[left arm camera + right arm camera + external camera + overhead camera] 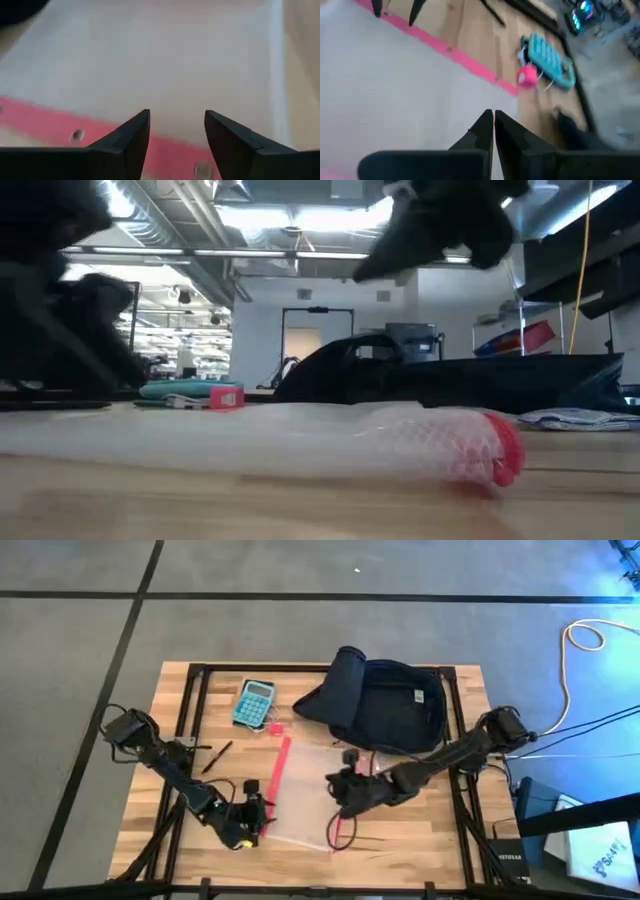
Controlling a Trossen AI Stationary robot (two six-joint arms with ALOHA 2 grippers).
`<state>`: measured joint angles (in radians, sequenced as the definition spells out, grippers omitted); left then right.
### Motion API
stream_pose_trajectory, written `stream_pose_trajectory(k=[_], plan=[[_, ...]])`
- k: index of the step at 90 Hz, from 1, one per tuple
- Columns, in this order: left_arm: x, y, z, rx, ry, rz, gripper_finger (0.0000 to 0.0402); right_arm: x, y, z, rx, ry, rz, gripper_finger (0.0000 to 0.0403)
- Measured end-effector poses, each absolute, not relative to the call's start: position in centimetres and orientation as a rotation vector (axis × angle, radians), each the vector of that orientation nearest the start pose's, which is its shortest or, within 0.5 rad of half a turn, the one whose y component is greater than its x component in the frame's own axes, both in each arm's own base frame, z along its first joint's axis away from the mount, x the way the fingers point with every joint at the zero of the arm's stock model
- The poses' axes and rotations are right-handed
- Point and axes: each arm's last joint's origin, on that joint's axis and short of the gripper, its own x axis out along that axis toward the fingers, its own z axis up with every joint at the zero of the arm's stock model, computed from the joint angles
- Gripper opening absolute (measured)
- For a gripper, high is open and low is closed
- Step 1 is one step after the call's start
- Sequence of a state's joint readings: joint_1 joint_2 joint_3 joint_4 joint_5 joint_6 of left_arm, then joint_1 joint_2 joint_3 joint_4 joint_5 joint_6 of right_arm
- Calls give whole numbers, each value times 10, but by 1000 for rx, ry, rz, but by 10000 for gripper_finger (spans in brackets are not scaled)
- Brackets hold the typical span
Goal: Unpack backpack
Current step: Remove the black pen from the transparent zip bag
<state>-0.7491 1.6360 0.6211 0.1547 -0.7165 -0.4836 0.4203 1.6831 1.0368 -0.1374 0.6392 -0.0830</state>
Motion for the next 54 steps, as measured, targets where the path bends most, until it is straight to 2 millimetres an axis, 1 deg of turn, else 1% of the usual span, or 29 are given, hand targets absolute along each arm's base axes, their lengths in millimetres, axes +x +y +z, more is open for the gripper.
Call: stream_pose_trajectory(k=[8, 17, 22, 27, 35, 41, 54], plan=[[230, -165, 128, 152, 613, 123, 175, 313, 127, 193, -414, 699, -187, 0], [246, -148, 131, 177, 637, 134, 175, 309, 133, 191, -382, 697, -168, 0], [255, -139, 133, 158, 663, 107, 175, 308, 135, 190, -354, 702, -156, 0], [260, -129, 131, 124, 712, 82, 175, 306, 134, 191, -320, 700, -179, 0], [256, -117, 122, 77, 858, 56, 175, 298, 129, 201, -306, 695, -274, 0], [252, -115, 119, 47, 914, 69, 175, 291, 124, 207, -318, 708, -332, 0], [238, -122, 113, 55, 997, 65, 175, 274, 113, 221, -340, 723, -435, 0]])
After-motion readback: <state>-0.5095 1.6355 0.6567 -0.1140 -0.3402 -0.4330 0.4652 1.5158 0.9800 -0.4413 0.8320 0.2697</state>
